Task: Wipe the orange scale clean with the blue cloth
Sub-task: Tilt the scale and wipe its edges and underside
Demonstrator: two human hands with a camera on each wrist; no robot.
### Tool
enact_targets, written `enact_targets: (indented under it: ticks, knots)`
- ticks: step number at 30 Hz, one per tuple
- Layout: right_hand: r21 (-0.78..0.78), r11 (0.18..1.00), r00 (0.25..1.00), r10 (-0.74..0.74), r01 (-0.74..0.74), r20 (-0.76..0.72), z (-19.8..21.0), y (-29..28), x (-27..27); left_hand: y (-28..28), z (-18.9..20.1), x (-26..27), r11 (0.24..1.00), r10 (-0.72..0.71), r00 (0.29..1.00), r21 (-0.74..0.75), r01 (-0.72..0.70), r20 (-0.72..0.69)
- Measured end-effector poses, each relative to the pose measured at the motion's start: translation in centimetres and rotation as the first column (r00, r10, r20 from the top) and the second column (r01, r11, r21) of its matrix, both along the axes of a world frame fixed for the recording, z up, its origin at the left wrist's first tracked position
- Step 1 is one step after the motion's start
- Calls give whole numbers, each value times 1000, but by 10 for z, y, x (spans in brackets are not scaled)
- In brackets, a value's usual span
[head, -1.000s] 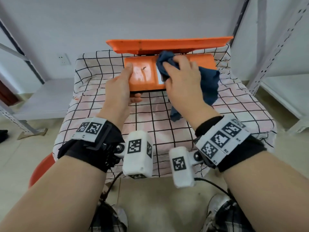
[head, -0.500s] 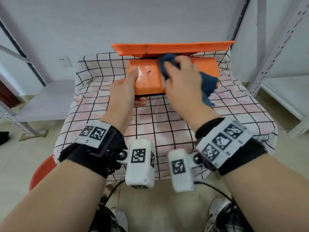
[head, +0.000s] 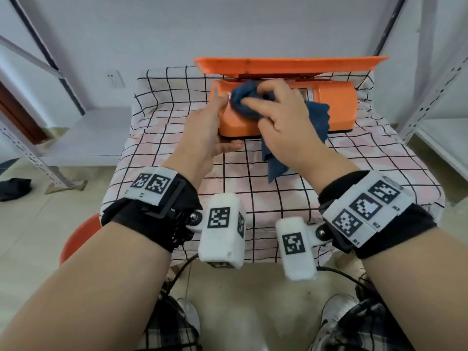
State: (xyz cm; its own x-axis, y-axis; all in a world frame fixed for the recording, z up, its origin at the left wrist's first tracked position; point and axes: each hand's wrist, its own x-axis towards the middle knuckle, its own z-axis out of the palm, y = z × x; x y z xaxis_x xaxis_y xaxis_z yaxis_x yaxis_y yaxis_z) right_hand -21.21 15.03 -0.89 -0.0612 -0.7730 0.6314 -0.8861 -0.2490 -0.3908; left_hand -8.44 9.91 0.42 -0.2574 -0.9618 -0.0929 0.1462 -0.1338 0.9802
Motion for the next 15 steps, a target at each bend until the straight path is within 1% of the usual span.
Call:
enact_targets:
  ticks: [2, 3, 4, 6, 7, 9, 10, 12, 13, 15]
  knots:
    - [-10, 997, 997, 82, -82, 4, -5, 5, -2, -2, 0, 2, 1000, -6, 1000, 9, 6, -14]
    - [-29, 996, 996, 89, -89, 18, -6, 7, -4, -2, 0, 2, 1000, -4, 1000, 14, 4, -24]
    - [-56, 996, 997, 67, -65, 43, -7, 7, -9, -2, 0, 1, 1000, -2, 999, 22, 2, -39]
    - [-91, 995, 995, -43, 52, 92, -5, 6, -17, -2, 1, -2, 999, 6, 999, 39, -4, -52]
    - [-82, 989, 988, -119, 127, 95, -3, 5, -18, -2, 2, -3, 999, 9, 999, 43, -7, -46]
    - [-35, 972, 973, -230, 231, 37, 2, 2, -9, -1, 2, -4, 999, 6, 999, 46, -5, -35]
    - [-10, 972, 972, -235, 235, -9, 4, 1, -2, -2, 2, -4, 999, 4, 999, 45, -2, -38]
    - [24, 988, 985, -150, 152, -80, 3, -2, 12, -4, 0, -1, 999, -10, 999, 40, 12, -50]
    - [19, 996, 994, -87, 88, -73, 2, -2, 15, -5, 0, 1, 999, -19, 999, 36, 21, -48]
    - [-42, 999, 1000, 24, -25, -13, -3, 1, 9, -5, 0, 3, 999, -27, 999, 30, 28, -35]
